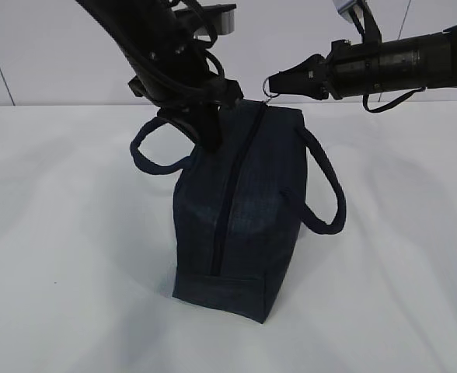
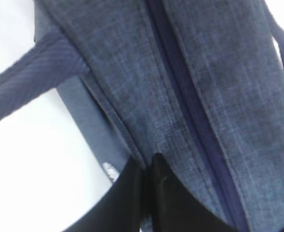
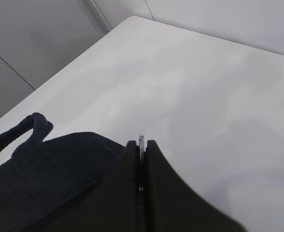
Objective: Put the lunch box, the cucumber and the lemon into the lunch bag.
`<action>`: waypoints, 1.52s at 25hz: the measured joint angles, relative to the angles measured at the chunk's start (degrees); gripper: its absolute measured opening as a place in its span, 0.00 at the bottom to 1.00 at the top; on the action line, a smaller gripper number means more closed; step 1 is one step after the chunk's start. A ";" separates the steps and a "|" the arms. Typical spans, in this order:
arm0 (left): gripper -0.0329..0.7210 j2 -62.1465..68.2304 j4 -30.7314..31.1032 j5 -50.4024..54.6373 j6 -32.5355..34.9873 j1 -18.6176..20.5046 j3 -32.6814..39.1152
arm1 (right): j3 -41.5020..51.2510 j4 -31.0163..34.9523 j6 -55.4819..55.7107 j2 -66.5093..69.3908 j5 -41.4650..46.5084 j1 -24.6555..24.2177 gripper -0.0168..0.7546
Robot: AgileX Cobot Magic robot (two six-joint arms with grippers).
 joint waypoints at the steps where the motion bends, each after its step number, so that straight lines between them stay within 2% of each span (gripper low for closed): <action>1: 0.04 0.00 0.14 1.05 0.00 0.00 -1.01 | 0.00 0.00 0.00 0.00 0.11 0.00 0.03; 9: 0.04 0.00 1.33 4.39 0.00 0.00 -6.60 | 0.00 0.46 0.09 0.00 0.18 0.00 0.03; 38: 0.04 -1.72 -1.46 3.87 0.11 -0.17 -6.71 | -6.33 0.25 0.09 0.10 -2.04 0.00 0.03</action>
